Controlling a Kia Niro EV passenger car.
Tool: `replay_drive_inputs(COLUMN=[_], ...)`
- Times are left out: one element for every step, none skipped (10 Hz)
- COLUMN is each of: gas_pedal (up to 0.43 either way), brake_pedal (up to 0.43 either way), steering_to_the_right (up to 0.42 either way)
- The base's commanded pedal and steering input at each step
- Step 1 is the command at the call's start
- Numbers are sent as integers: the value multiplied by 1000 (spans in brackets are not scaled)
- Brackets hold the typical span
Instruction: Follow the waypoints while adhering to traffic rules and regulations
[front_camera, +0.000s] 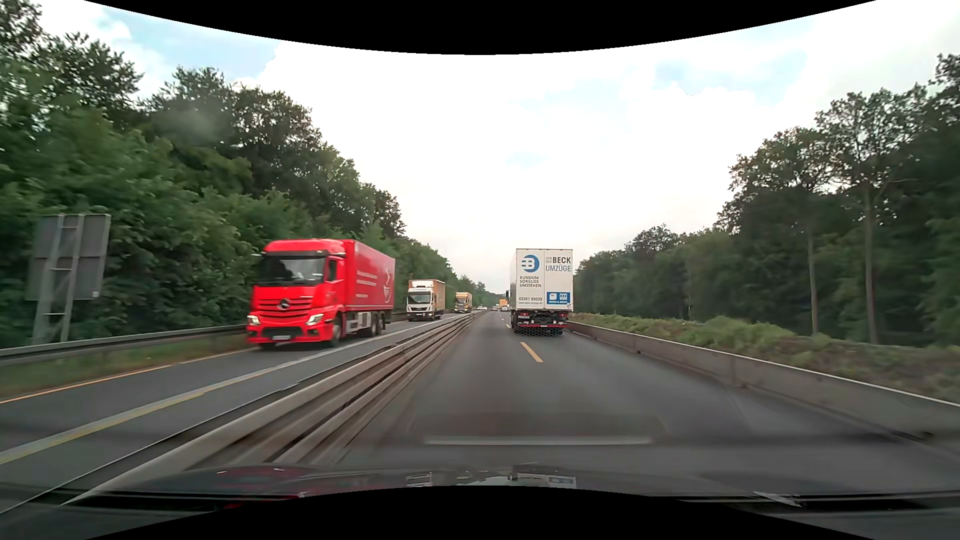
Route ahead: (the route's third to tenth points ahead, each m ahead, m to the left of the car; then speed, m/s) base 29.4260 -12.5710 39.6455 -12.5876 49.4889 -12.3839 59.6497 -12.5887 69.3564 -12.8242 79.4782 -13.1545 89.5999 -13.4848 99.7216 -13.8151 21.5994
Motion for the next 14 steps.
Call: replay_drive_inputs(gas_pedal=[118,118,118,118,118,118,110,98,87,87,87,87,87,87], brake_pedal=[0,0,0,0,0,0,0,0,0,0,0,0,0,0], steering_to_the_right=[3,3,3,2,2,2,2,2,2,2,2,3,3,3])
